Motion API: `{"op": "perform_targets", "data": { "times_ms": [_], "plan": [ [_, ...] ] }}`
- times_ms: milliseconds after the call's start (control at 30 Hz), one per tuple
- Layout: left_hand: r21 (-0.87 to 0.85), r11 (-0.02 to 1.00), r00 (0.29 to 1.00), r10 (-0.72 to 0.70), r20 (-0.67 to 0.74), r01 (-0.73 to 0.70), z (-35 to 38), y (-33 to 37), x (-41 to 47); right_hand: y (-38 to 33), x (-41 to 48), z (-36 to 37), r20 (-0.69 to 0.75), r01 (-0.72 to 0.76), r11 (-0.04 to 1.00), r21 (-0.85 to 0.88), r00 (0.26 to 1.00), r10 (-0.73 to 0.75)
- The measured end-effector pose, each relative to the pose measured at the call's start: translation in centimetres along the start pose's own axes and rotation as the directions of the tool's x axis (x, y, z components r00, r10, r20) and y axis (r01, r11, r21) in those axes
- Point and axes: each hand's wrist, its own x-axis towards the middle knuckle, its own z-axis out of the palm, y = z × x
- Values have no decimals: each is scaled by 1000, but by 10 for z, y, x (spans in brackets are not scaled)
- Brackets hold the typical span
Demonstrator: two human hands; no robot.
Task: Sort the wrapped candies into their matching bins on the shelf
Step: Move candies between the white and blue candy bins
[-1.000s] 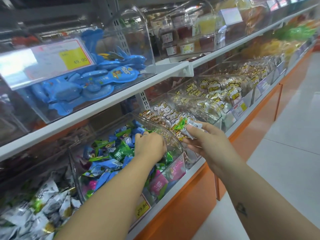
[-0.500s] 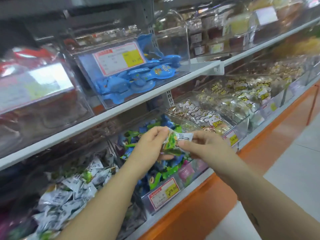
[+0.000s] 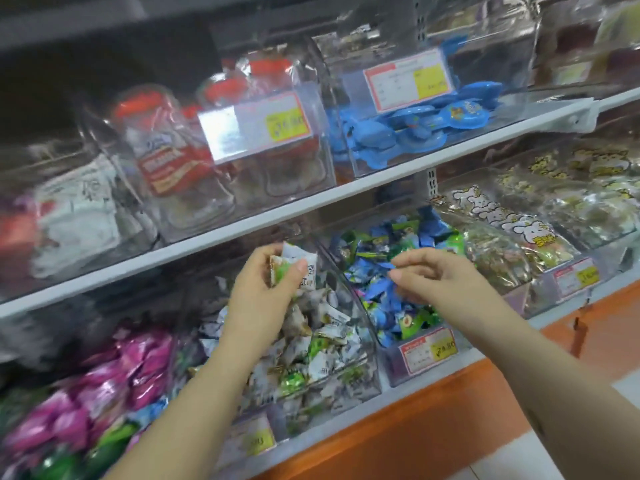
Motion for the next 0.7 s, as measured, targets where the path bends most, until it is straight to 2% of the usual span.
{"op": "perform_targets", "data": {
  "times_ms": [67, 100, 167, 233, 433, 600, 700],
  "plan": [
    [250, 968, 999, 15, -52, -1, -20, -20, 2, 2, 2, 7, 15, -6, 998, -62, 1000, 7],
    [391, 920, 999, -1, -39, 16, -29, -31, 4, 3, 2, 10, 25, -5, 995, -96, 1000, 7],
    [661, 750, 996, -78, 41, 31, -43, -50, 5, 3, 3, 16, 34, -4, 990, -141, 999, 9],
    [773, 633, 989, -129, 76, 23, -48, -58, 4, 2, 3, 18, 34, -5, 989, -146, 999, 10],
    [738, 653, 966, -37, 256, -171, -30, -50, 1, 3, 3, 6, -37, 6, 985, -172, 999, -12],
    [593, 739, 922, 97, 374, -318, 14, -27, 9, 9, 9, -33, -176, 25, 984, -176, 983, -57],
    [503, 758, 880, 196, 433, -416, 48, -10, 15, 17, 11, -66, -298, 53, 974, -218, 947, -118]
  ]
}}
